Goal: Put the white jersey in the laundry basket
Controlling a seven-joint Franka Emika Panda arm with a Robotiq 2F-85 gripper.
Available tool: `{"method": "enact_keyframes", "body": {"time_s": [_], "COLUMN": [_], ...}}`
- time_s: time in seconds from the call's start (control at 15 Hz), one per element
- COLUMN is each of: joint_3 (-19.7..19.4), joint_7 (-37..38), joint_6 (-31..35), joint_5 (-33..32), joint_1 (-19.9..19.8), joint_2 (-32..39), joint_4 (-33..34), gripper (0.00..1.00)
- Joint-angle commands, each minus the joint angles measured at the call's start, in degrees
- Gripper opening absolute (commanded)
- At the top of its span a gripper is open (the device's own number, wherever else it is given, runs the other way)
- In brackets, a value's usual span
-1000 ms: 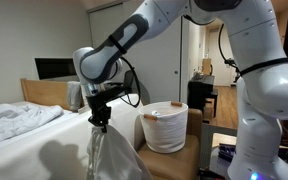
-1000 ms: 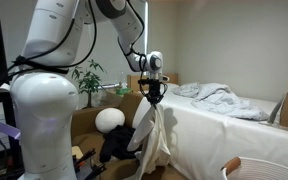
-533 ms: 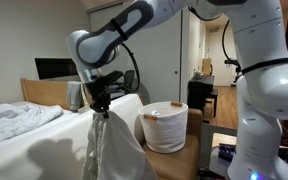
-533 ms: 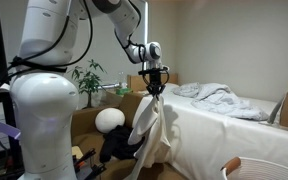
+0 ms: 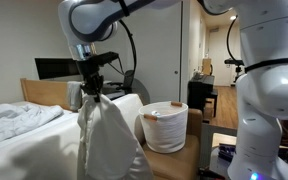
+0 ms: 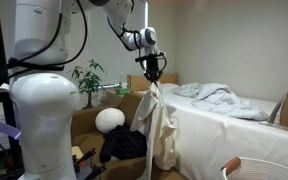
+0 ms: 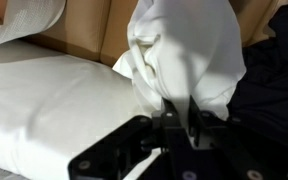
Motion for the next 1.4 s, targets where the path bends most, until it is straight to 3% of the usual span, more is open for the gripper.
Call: {"method": "enact_keyframes", "body": {"time_s": [0.0, 0.73, 1.33], "joint_3": [0.3, 1.17, 0.35], "joint_7": [-2.19, -10.4, -12.92], "joint_6": [-4.3, -25.52, -32.14], "joint_5": [-1.66, -7.75, -14.48], "joint_1": [-0.16, -0.66, -0.51], "joint_2": [-4.26, -10.54, -9.93], "joint_4": [2.7, 22.31, 37.02], "gripper": [0.11, 0.11, 0.11]}}
